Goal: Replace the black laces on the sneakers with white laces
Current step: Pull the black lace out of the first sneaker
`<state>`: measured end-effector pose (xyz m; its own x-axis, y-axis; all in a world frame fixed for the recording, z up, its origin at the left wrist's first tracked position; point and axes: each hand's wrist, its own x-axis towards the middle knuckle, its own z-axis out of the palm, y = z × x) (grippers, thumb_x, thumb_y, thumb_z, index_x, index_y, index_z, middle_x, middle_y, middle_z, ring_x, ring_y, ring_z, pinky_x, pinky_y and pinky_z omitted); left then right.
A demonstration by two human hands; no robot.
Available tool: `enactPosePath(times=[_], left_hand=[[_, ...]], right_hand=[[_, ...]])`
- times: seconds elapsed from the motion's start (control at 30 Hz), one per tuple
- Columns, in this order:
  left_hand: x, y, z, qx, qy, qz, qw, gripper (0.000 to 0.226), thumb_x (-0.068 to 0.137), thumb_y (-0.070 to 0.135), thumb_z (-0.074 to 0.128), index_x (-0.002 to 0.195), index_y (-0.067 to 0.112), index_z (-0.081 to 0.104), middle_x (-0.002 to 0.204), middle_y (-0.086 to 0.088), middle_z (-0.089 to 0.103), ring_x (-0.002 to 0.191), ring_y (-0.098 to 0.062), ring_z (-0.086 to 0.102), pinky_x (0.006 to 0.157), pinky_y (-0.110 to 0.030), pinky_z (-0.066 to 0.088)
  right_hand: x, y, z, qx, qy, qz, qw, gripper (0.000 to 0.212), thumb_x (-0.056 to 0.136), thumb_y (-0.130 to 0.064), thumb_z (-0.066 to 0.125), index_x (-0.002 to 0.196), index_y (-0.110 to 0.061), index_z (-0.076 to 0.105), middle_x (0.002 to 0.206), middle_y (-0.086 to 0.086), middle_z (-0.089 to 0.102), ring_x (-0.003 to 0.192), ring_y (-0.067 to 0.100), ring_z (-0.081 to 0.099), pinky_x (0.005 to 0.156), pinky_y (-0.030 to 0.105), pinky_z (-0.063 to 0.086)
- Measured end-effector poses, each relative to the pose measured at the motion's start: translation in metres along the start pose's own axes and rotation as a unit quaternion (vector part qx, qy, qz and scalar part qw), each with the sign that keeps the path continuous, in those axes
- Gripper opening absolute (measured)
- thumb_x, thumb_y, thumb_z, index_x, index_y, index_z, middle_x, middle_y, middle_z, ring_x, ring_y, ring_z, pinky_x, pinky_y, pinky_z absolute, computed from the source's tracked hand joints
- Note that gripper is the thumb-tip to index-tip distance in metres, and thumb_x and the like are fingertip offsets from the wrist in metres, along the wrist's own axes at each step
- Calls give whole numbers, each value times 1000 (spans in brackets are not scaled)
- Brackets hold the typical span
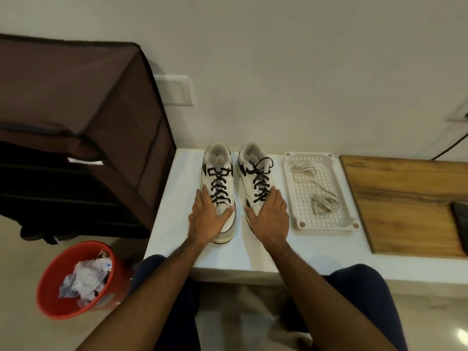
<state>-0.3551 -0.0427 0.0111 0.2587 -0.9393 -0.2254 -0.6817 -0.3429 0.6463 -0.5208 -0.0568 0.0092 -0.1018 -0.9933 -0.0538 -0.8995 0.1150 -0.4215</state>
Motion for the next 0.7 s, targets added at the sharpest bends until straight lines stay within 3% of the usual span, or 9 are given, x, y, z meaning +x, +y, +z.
enactPosePath(times=[0.13,0.23,0.37,0.47,0.6,0.7], left_hand=[[-25,-17,-19,-5,-37,21,999,98,90,55,68,161,16,13,168,-8,18,151,-29,28,118,-56,29],[-33,-27,-24,-39,-20,15,999,80,92,43,70,155,16,30,159,-6,33,143,-28,38,114,-52,34],[-19,-15,-33,-122,48,54,990,54,98,27,67,146,17,44,147,-4,42,137,-25,45,112,-43,39],[9,5,-38,-180,101,91,974,46,99,19,63,142,21,48,133,8,41,128,-23,54,108,-44,47],[41,16,-38,-98,162,158,969,38,99,24,60,136,29,56,121,11,43,109,-21,61,95,-49,53],[60,17,-36,-57,182,187,964,20,98,26,65,118,25,66,112,12,42,95,-15,63,90,-48,54]], right_hand=[[-15,7,-19,-45,-36,-23,998,103,93,-66,53,159,-2,6,163,16,22,146,33,30,108,46,40],[-24,9,-27,-17,-33,-21,999,100,94,-63,54,159,-2,9,163,19,23,147,36,29,117,46,29],[-25,-8,-41,31,84,-127,988,65,95,-43,60,148,-13,37,151,8,40,135,30,38,109,48,33],[-5,-36,-49,61,77,-228,969,46,96,-27,59,139,-19,48,136,2,49,124,24,43,103,41,36],[36,-70,-49,60,73,-289,953,36,98,-26,57,134,-21,58,123,-1,59,115,24,50,99,46,40],[70,-80,-36,26,43,-314,948,32,99,-30,59,130,-23,65,116,0,62,108,23,56,94,46,42]])
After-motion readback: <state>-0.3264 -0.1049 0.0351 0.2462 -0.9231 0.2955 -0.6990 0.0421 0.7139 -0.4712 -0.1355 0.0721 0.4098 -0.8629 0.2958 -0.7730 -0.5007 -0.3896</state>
